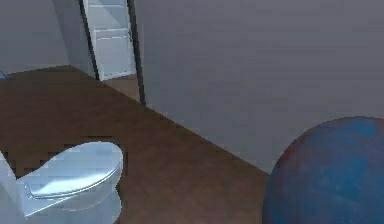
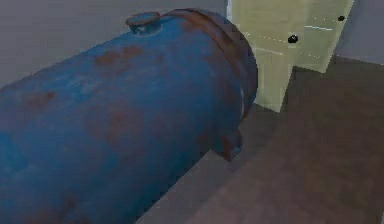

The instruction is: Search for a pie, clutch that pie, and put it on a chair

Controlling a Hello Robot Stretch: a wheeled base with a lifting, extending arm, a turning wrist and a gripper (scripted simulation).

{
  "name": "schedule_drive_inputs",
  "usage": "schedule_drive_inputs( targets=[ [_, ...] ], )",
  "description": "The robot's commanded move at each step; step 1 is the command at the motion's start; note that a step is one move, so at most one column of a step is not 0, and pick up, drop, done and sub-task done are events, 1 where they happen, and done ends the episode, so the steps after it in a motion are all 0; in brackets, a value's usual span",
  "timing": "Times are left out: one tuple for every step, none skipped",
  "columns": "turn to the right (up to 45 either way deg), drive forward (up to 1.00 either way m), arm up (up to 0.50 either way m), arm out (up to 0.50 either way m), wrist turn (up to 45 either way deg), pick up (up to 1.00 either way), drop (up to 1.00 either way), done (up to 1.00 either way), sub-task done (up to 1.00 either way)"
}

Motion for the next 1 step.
schedule_drive_inputs(
  targets=[
    [0.0, 1.00, 0.00, 0.00, 0.0, 0.00, 0.00, 0.00, 0.00]
  ],
)
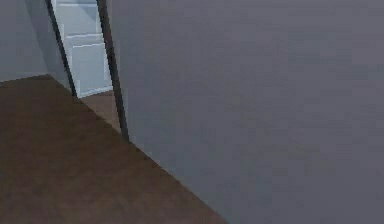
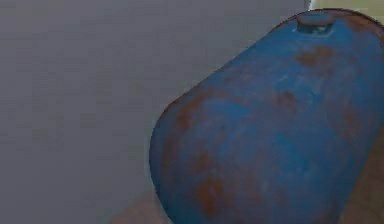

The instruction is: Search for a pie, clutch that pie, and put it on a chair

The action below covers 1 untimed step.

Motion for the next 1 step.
schedule_drive_inputs(
  targets=[
    [0.0, 0.45, 0.00, 0.00, 0.0, 0.00, 0.00, 0.00, 0.00]
  ],
)
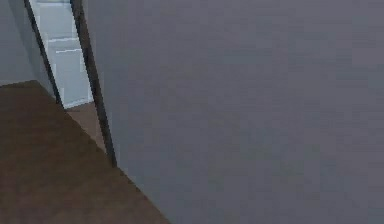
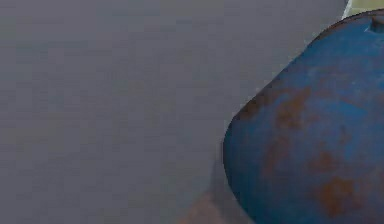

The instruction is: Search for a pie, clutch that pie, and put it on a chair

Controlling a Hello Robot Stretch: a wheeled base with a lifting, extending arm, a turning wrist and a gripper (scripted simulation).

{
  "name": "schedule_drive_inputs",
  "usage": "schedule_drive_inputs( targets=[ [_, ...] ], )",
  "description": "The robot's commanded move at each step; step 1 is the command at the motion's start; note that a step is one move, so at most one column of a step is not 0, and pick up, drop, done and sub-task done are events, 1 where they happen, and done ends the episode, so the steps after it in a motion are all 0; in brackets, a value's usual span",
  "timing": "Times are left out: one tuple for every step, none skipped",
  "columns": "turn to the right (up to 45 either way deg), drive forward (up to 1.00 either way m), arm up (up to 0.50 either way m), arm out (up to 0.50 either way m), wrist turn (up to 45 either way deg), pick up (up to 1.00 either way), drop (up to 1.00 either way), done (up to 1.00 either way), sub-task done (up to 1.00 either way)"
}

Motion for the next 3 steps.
schedule_drive_inputs(
  targets=[
    [-42.0, 0.00, 0.00, 0.00, 0.0, 0.00, 0.00, 0.00, 0.00],
    [0.0, 1.00, 0.00, 0.00, 0.0, 0.00, 0.00, 0.00, 0.00],
    [0.0, 0.95, 0.00, 0.00, 0.0, 0.00, 0.00, 0.00, 0.00]
  ],
)
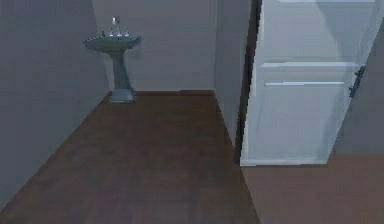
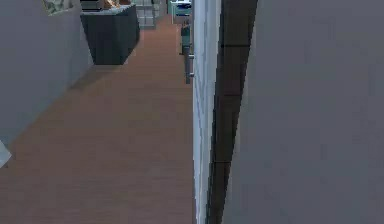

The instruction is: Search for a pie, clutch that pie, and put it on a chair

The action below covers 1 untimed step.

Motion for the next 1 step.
schedule_drive_inputs(
  targets=[
    [45.0, 0.00, 0.00, 0.00, 0.0, 0.00, 0.00, 0.00, 0.00]
  ],
)
